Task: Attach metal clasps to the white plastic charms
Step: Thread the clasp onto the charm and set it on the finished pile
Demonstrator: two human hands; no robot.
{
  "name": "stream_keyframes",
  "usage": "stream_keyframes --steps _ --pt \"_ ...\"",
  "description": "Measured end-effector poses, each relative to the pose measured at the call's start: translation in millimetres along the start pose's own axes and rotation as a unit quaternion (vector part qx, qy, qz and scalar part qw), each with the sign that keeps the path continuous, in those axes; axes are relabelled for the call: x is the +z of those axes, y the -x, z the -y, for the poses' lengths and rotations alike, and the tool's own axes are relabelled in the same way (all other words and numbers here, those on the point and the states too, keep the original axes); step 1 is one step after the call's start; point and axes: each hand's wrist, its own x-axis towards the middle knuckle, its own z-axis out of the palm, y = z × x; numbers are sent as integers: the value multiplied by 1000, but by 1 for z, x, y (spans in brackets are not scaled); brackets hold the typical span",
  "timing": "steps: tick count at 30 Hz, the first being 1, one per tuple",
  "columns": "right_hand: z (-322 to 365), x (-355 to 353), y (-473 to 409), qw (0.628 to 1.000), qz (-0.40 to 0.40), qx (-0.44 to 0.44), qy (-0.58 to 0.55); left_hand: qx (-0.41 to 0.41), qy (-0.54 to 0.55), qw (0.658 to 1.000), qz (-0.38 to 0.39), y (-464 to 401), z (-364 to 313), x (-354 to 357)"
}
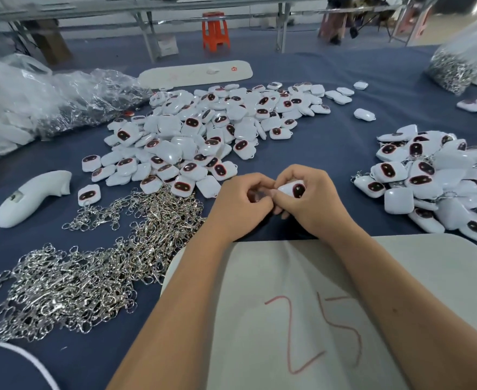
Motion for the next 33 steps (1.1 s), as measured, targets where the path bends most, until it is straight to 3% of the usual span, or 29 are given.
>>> stream_keyframes --steps 9,13,20,26,33 --pt "-4 -9 0 990 -14 14 -143 -14 53 998 -44 -5 14 -2" --pt "-4 -5 1 994 -44 16 -95 -28 111 992 -51 -8 15 -2" --pt "-1 -2 3 999 -24 -38 24 -50 204 974 -84 -8 9 2" --pt "0 -5 4 997 -73 -31 -16 -58 196 976 -71 -6 4 2" --pt "3 -3 6 997 -53 -51 6 -43 187 978 -78 -4 4 1"
